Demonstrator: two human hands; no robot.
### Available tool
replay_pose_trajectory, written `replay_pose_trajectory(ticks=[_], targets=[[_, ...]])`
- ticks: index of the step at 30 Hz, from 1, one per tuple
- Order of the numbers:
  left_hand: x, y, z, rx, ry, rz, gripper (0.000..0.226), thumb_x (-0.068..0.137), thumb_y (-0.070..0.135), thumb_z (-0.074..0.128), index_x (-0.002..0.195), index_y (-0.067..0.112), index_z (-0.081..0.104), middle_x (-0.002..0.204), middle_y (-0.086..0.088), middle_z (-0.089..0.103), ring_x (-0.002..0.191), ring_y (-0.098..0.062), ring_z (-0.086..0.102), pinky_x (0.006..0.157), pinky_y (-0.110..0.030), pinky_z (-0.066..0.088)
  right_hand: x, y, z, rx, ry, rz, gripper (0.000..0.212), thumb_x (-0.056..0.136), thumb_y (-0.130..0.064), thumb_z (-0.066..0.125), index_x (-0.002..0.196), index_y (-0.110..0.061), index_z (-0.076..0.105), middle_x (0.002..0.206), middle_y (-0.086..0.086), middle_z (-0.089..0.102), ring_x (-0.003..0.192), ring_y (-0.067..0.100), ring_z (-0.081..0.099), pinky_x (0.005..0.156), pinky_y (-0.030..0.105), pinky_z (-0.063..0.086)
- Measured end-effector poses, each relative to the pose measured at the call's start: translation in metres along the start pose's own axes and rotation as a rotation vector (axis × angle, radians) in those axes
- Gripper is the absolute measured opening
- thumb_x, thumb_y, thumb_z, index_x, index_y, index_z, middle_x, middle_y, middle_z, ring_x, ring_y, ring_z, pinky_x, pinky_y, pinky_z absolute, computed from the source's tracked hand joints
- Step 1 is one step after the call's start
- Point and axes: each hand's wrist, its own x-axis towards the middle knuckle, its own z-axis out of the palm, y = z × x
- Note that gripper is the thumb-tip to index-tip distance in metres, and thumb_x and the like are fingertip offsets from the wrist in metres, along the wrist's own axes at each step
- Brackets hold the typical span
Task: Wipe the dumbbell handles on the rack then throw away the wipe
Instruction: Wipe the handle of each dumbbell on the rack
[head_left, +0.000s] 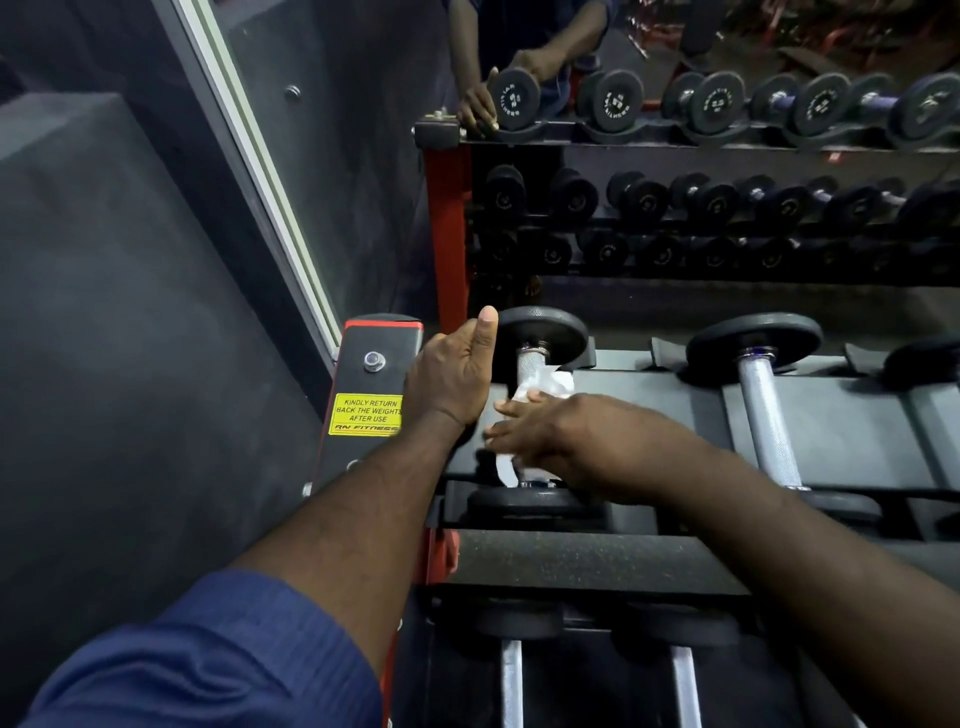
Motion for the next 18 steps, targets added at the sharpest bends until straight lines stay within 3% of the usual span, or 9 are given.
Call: replay_pose_trajectory(ticks=[1,3,5,6,7,9,12,16,18], targets=[[0.000,0.000,0.000,-0.003,-0.003,-0.002,0.091,0.090,0.087,-0.003,0.109,0.031,0.066,0.087,-0.008,0.067,0.092,-0.035,0.063,0.086,-0.047,0.051,0.001,0.000,-0.004,0.024,0.013,0.002,0.038,0.101,-0.031,0.056,0.138,-0.036,0.060,0.140,-0.011,0.062,0.137,0.007,0.050,0.112,0.040,0.044],[0.001,0.000,0.000,-0.016,-0.023,-0.001,0.086,0.091,0.086,0.001,0.110,0.032,0.066,0.091,-0.009,0.070,0.094,-0.035,0.064,0.083,-0.044,0.049,0.003,0.002,-0.014,0.061,0.246,0.031,0.036,0.101,-0.031,0.056,0.135,-0.040,0.060,0.134,-0.012,0.065,0.122,0.008,0.061,0.099,0.038,0.053],[0.001,-0.001,0.000,0.006,-0.025,0.012,0.069,0.097,0.080,0.013,0.113,0.033,0.061,0.094,-0.008,0.072,0.094,-0.035,0.065,0.079,-0.042,0.046,0.004,0.004,-0.016,-0.005,0.582,0.006,0.030,0.103,-0.023,0.058,0.130,-0.029,0.068,0.135,-0.005,0.063,0.123,0.014,0.059,0.098,0.035,0.051],[0.000,-0.001,0.000,0.022,-0.017,0.013,0.063,0.100,0.077,0.017,0.114,0.032,0.059,0.094,-0.008,0.072,0.094,-0.035,0.065,0.078,-0.041,0.045,0.004,0.007,-0.014,-0.084,0.662,-0.022,0.028,0.102,-0.018,0.059,0.128,-0.023,0.071,0.130,0.001,0.065,0.120,0.018,0.059,0.098,0.034,0.049],[0.000,-0.001,0.000,0.022,-0.011,0.007,0.066,0.099,0.077,0.015,0.113,0.031,0.061,0.093,-0.009,0.071,0.094,-0.036,0.064,0.078,-0.041,0.045,0.003,0.011,-0.008,-0.161,0.642,-0.070,0.029,0.101,-0.013,0.058,0.125,-0.019,0.072,0.123,0.003,0.067,0.115,0.021,0.059,0.098,0.034,0.048],[-0.001,0.000,-0.001,0.001,-0.006,-0.004,0.080,0.095,0.081,0.006,0.108,0.030,0.065,0.087,-0.008,0.068,0.090,-0.036,0.063,0.080,-0.044,0.049,-0.001,0.018,0.003,-0.180,0.428,-0.138,0.032,0.097,-0.013,0.060,0.126,-0.018,0.072,0.120,-0.001,0.070,0.116,0.021,0.059,0.100,0.034,0.047],[-0.003,0.003,-0.002,0.012,0.005,0.002,0.082,0.094,0.082,0.002,0.104,0.028,0.064,0.082,-0.005,0.065,0.088,-0.036,0.063,0.079,-0.044,0.050,-0.002,0.021,-0.002,-0.081,0.240,-0.150,0.032,0.101,-0.032,0.062,0.129,-0.020,0.070,0.129,-0.007,0.068,0.133,0.013,0.052,0.112,0.026,0.038],[-0.003,0.004,-0.002,0.009,0.001,-0.007,0.076,0.094,0.081,0.004,0.107,0.032,0.061,0.091,-0.009,0.070,0.094,-0.037,0.064,0.083,-0.044,0.051,0.007,0.030,-0.007,-0.324,0.241,-0.014,0.050,0.107,-0.048,0.038,0.148,-0.024,0.051,0.155,-0.005,0.047,0.150,0.010,0.030,0.121,0.035,0.029],[-0.003,0.005,-0.003,0.020,0.010,-0.001,0.076,0.094,0.082,0.002,0.107,0.032,0.059,0.093,-0.010,0.071,0.095,-0.038,0.064,0.083,-0.044,0.051,0.011,0.023,-0.004,-0.312,0.204,-0.008,0.047,0.108,-0.044,0.033,0.143,-0.022,0.056,0.149,-0.005,0.053,0.147,0.013,0.035,0.119,0.036,0.031]])
